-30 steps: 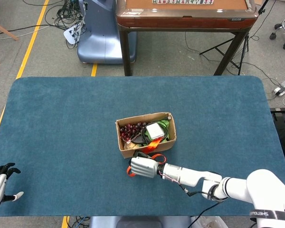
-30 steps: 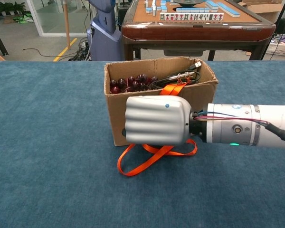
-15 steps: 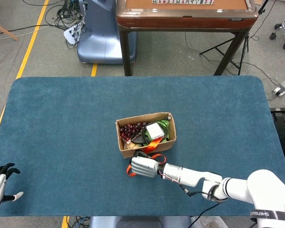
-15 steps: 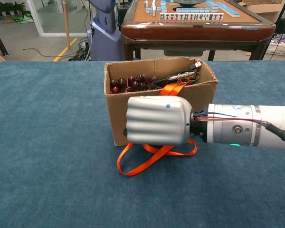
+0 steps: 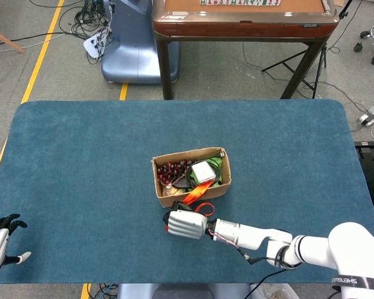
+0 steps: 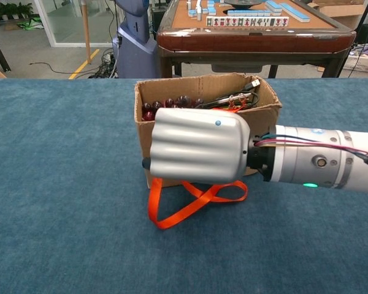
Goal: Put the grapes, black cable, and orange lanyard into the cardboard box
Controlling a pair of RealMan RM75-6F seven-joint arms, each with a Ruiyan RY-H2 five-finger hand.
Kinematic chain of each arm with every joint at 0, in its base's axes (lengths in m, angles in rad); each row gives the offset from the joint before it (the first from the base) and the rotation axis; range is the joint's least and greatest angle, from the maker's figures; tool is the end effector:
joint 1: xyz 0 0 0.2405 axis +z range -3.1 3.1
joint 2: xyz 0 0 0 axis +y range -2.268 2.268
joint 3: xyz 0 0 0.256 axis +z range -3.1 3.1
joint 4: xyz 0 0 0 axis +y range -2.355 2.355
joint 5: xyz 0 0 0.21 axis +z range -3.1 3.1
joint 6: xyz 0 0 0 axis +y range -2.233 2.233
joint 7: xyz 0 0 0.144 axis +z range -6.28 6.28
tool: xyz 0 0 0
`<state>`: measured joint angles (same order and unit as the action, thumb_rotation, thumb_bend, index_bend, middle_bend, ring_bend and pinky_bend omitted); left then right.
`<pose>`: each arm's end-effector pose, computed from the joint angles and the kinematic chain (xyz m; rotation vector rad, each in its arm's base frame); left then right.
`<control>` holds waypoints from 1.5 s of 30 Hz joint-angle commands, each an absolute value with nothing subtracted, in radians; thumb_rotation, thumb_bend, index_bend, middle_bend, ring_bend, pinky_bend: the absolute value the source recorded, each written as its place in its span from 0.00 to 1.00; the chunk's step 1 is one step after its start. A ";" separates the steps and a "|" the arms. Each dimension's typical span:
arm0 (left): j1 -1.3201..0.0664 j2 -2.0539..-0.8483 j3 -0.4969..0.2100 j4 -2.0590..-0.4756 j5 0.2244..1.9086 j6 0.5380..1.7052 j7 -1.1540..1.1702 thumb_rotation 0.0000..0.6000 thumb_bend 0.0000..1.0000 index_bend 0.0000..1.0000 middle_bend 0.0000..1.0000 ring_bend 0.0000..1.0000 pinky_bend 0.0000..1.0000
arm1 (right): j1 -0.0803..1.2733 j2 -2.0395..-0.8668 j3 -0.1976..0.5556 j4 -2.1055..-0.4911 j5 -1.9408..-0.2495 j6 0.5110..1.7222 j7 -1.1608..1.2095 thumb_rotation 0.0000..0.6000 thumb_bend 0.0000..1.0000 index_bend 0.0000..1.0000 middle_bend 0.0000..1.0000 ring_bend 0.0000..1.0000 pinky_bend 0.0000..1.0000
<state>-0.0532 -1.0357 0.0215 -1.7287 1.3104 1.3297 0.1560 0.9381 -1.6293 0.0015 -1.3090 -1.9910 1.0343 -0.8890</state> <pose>-0.3378 0.1479 0.1546 -1.3780 -1.0797 -0.5556 -0.0643 -0.2795 -0.0623 2.1670 0.8908 0.9166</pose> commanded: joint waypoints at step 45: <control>-0.061 -1.043 0.023 -1.728 1.302 1.315 0.169 1.00 0.01 0.34 0.17 0.16 0.36 | 0.854 -1.715 0.327 -1.397 -1.659 1.333 -0.532 1.00 0.47 0.60 0.99 0.98 1.00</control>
<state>-0.0609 -1.0429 0.0234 -1.7276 1.3021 1.3149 0.1696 0.8607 -1.7192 0.3208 -1.3872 -1.6851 1.3463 -0.5349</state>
